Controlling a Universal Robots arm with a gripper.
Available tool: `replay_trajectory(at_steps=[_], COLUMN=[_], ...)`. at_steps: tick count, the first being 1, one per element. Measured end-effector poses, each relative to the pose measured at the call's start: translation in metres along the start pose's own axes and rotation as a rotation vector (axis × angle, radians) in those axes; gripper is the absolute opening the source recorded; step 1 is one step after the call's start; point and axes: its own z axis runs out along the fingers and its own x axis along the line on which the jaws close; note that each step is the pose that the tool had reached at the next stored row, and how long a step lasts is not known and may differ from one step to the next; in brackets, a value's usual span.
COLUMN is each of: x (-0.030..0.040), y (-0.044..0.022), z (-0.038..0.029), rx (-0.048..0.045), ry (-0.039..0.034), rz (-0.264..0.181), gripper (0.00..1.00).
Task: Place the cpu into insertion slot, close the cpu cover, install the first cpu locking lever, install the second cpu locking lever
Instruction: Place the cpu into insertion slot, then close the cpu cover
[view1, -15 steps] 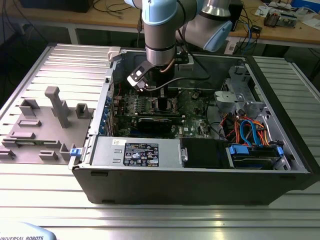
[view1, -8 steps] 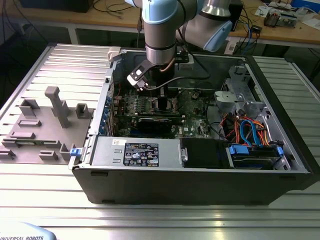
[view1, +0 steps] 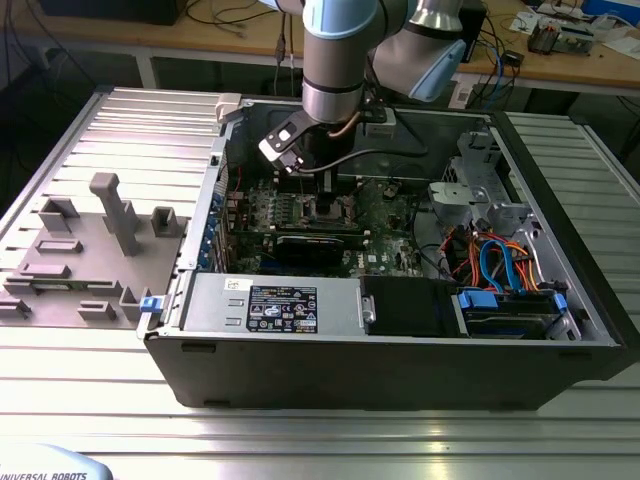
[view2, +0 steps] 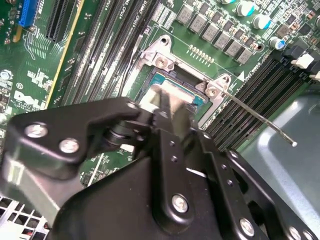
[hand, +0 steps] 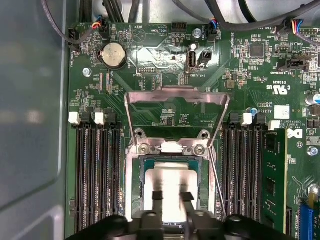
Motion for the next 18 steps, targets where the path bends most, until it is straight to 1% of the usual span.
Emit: replay_trajectory(at_steps=[3, 4, 6, 10, 18], x=[-0.0001, -0.0001, -0.0001, -0.0001, -0.0001], y=[0.0029, 0.0036, 0.0050, 0.0057, 0.0058], z=[0.0000, 0.0001, 0.0000, 0.0000, -0.0016], rx=[0.0037, 0.0051, 0.0085, 0.0102, 0.0101], ry=[0.0001, 0.0001, 0.0000, 0.0001, 0.0002], rz=[0.000, 0.000, 0.000, 0.000, 0.000], gripper=[0.14, 0.11, 0.11, 0.11, 0.11])
